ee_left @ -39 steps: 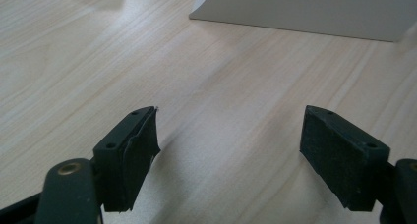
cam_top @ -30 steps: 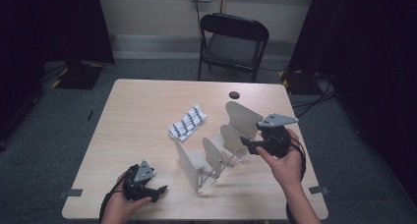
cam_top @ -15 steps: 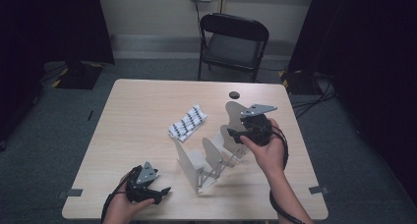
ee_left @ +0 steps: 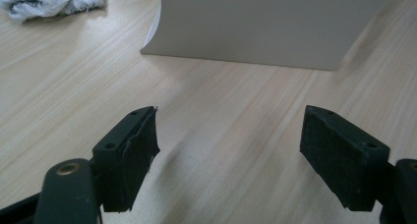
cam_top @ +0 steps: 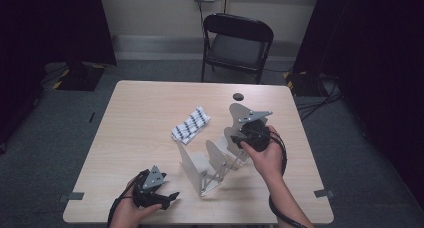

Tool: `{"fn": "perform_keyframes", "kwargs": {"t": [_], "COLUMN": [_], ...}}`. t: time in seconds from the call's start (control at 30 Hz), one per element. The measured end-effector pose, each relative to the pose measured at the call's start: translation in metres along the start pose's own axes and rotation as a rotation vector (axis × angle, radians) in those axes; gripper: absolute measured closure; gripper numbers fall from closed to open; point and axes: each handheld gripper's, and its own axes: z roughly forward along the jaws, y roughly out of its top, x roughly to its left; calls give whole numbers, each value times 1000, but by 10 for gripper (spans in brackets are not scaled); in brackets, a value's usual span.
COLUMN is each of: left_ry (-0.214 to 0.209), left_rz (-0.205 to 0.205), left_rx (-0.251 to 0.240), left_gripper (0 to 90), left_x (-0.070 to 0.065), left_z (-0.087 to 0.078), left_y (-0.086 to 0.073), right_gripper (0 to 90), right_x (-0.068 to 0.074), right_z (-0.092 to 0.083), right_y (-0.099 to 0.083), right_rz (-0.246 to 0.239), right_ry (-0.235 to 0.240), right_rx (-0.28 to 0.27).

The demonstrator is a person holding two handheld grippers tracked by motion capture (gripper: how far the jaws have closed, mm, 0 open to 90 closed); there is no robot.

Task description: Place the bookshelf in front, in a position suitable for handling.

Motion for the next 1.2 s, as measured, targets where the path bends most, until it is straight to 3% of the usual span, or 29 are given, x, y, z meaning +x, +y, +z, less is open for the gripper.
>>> {"fn": "perform_keyframes", "kwargs": {"t": [0.27,0.4,0.43,0.87,0.97,1.07,1.2], "left_ry": [-23,-38,-36,-60,-50,-32,1], "left_rz": [10,0,15,68,53,61,80], "left_rx": [-30,-23,-20,-74,-81,-69,-97], "left_gripper": [220,220,220,220,215,222,223], "left_x": [-11,-17,-19,-35,-37,-38,-40], "left_z": [1,5,8,13,16,17,13], "left_y": [15,17,20,45,49,52,61], "right_gripper": [854,873,892,897,898,899,898], "right_x": [-5,-7,-9,-12,-12,-13,-13], "right_z": [3,2,1,-5,-5,-6,-10], "right_y": [-1,-2,-3,-3,-3,-2,2], "right_rz": [-26,-8,-2,13,10,7,-3], "right_ry": [26,38,49,69,75,76,89], "right_rx": [52,53,50,61,66,63,58]}}
